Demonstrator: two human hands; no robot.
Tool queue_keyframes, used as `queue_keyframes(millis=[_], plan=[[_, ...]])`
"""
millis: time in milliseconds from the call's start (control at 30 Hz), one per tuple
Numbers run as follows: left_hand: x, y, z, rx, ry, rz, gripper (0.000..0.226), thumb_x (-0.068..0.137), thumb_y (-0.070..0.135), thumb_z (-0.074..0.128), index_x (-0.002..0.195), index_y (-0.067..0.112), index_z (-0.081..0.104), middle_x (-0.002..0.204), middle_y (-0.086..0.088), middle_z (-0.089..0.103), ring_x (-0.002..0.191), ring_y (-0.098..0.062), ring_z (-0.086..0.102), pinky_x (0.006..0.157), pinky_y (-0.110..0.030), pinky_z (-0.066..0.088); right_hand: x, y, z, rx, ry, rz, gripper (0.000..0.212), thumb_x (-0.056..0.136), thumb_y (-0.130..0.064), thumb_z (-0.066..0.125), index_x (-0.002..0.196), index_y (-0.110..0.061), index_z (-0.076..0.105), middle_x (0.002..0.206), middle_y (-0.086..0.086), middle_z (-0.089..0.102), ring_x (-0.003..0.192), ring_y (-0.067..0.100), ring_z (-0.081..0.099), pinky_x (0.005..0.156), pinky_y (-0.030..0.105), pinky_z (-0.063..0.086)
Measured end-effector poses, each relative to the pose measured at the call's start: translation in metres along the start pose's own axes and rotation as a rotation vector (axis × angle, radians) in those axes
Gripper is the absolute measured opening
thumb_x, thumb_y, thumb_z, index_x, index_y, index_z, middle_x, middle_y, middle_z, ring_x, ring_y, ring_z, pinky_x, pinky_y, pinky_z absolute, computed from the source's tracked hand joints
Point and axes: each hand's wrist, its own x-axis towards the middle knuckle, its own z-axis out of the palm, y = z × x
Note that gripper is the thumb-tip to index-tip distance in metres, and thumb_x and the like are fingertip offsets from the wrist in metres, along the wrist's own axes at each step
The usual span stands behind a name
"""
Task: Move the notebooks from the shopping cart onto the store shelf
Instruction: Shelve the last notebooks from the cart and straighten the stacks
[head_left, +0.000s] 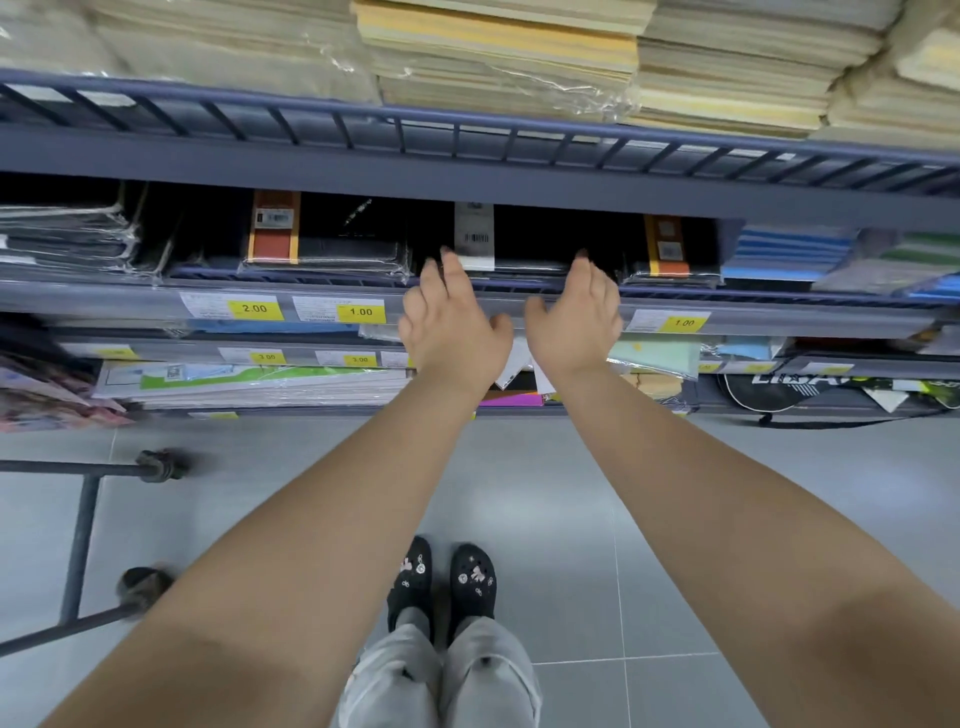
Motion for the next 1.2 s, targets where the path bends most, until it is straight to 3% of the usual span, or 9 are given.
queue_keyframes(millis=[233,467,633,767,867,967,1100,1200], plan=[[0.001,-0.009,0.003,-0.006,-0.010,0.062,0.084,0.085,0.028,0.056,0.152,0.011,0.008,0.156,-0.009,0.014,0.124,-0.033,0.042,0.097,-0.042,0.036,-0.006,0.008,0.004,-0.123,-0.008,-0.079,0.066,0.086,-0.021,0.053,0.145,-0.009,0.024,0.147,0.010,0.034,0.139,0.026,0.023,0.108,0.040,0.024],[-0.021,-0.028,-0.003,-0.111,-0.071,0.131,0.080,0.090,0.023,0.052,0.153,0.011,0.003,0.161,-0.008,-0.003,0.142,-0.026,0.025,0.105,-0.039,0.037,-0.029,0.004,-0.007,-0.168,-0.081,-0.206,0.077,0.087,-0.020,0.052,0.151,-0.011,0.011,0.159,0.009,0.008,0.147,0.026,0.002,0.116,0.041,0.010],[-0.057,-0.081,-0.025,-0.025,0.098,0.122,0.083,0.083,0.019,0.058,0.152,0.008,0.012,0.160,-0.012,0.005,0.147,-0.030,0.009,0.114,-0.046,0.024,-0.069,-0.020,-0.003,-0.170,-0.224,-0.490,0.080,0.083,-0.012,0.052,0.151,-0.013,0.010,0.160,0.007,0.005,0.148,0.026,0.000,0.119,0.040,0.004],[-0.040,-0.124,-0.058,0.256,0.107,0.124,0.092,0.086,0.028,0.054,0.151,0.014,-0.008,0.159,-0.013,-0.013,0.147,-0.033,-0.010,0.117,-0.049,0.000,-0.089,-0.057,0.016,-0.183,-0.184,-0.627,0.084,0.077,-0.010,0.060,0.150,-0.011,0.018,0.158,0.011,0.015,0.146,0.031,0.012,0.116,0.042,0.008],[-0.016,-0.146,-0.071,0.415,0.055,0.199,0.090,0.090,0.031,0.047,0.148,0.018,-0.020,0.157,-0.011,-0.023,0.145,-0.032,-0.018,0.116,-0.050,-0.006,-0.091,-0.077,0.031,-0.285,-0.238,-0.614,0.084,0.089,-0.018,0.052,0.151,-0.017,-0.003,0.160,0.004,-0.009,0.147,0.024,-0.010,0.117,0.039,-0.006],[0.006,-0.160,-0.076,0.451,0.001,0.295,0.091,0.090,0.032,0.045,0.147,0.017,-0.024,0.156,-0.011,-0.026,0.144,-0.032,-0.021,0.116,-0.048,-0.009,-0.089,-0.091,0.044,-0.360,-0.232,-0.552,0.084,0.092,-0.024,0.049,0.150,-0.016,-0.011,0.157,0.004,-0.022,0.145,0.023,-0.019,0.118,0.039,-0.009],[0.022,-0.168,-0.074,0.336,0.016,0.393,0.091,0.087,0.030,0.052,0.151,0.015,-0.012,0.159,-0.014,-0.013,0.146,-0.034,-0.013,0.117,-0.048,-0.002,-0.086,-0.100,0.057,-0.291,-0.154,-0.506,0.083,0.086,-0.021,0.054,0.152,-0.012,0.003,0.160,0.008,-0.008,0.147,0.026,-0.006,0.118,0.040,-0.001],[0.028,-0.174,-0.075,-0.043,0.219,0.486,0.072,0.081,0.021,0.059,0.147,0.009,0.032,0.152,-0.021,0.027,0.141,-0.036,0.023,0.112,-0.049,0.025,-0.083,-0.097,0.064,-0.056,0.045,-0.529,0.067,0.079,-0.013,0.062,0.142,-0.006,0.039,0.151,0.016,0.032,0.140,0.034,0.030,0.111,0.049,0.032]])
